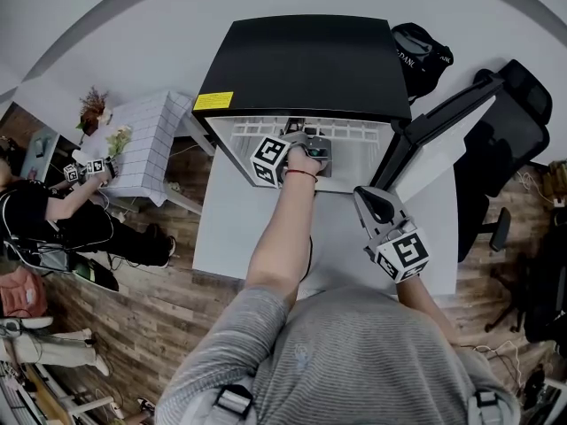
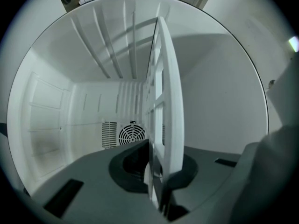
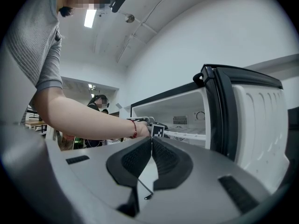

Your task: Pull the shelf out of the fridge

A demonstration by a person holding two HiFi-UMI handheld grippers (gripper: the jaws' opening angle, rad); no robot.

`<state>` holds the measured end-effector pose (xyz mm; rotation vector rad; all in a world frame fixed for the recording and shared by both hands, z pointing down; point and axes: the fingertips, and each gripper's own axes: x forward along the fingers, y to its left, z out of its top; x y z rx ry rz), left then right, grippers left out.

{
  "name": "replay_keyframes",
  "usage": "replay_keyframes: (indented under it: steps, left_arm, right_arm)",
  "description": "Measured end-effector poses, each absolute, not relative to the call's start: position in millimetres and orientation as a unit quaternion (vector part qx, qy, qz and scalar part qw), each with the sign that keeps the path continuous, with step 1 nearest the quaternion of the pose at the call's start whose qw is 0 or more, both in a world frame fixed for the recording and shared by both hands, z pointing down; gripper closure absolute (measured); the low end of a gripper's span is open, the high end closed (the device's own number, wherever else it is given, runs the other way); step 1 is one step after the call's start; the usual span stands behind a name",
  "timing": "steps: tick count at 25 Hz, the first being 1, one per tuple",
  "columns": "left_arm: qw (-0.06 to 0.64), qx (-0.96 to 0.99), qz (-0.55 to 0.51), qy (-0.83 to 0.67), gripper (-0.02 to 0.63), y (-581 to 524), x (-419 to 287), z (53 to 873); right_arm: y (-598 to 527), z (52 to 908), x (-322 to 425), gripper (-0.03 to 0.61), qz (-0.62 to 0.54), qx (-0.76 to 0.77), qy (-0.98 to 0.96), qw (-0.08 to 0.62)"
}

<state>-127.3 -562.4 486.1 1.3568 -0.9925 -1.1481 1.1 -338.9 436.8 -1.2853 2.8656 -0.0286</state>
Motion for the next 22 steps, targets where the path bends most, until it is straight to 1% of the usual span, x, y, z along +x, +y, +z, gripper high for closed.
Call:
replay_keyframes:
  steps: [22]
  left_arm:
    - [0.522,0.571,-0.483,-0.41,0.581,-525.3,-132.6,486.7]
  right_arm:
    - [-315.1,431.6,-2.2,0.565,-0.008,-0.396,0.918,0.01]
